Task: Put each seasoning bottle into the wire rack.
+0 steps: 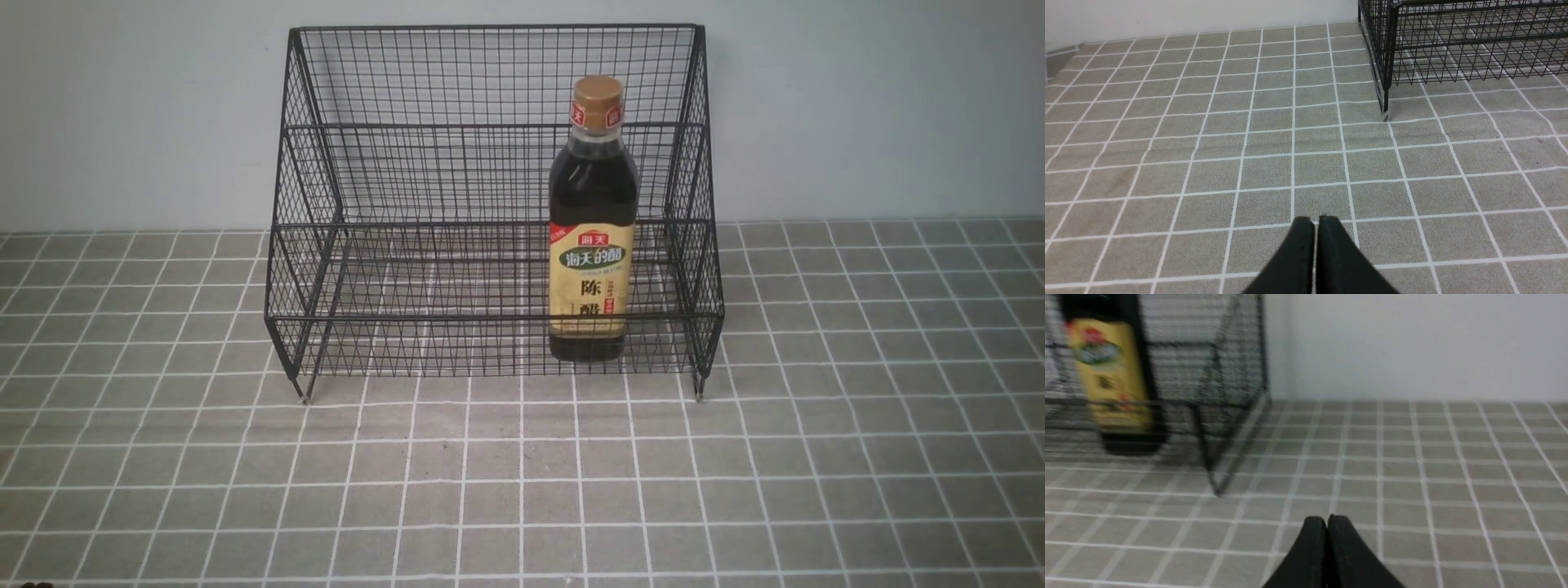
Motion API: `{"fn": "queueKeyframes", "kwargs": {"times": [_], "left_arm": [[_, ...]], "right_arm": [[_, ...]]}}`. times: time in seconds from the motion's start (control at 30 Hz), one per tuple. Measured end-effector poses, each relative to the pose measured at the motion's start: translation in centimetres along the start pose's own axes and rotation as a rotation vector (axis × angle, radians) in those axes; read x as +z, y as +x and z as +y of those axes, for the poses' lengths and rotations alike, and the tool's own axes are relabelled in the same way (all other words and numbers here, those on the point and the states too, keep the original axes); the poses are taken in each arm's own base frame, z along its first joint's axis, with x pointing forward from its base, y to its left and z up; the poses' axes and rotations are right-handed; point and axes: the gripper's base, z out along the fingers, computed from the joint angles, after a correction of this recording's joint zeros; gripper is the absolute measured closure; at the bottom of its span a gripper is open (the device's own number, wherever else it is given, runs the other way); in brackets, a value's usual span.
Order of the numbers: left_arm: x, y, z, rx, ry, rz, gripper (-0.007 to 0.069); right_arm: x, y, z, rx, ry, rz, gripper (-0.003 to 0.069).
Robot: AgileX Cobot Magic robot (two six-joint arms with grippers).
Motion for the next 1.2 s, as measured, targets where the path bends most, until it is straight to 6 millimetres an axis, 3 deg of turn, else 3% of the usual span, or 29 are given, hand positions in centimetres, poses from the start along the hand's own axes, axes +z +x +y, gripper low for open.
{"fn": "queueKeyframes", "kwargs": {"times": [1.2], "left_arm": [[0.00, 0.00, 0.00, 0.000, 0.000, 0.000, 0.0631]], "right_arm": [[0.07, 0.55, -0.31, 0.023, 0.051, -0.001, 0.0672]]}}
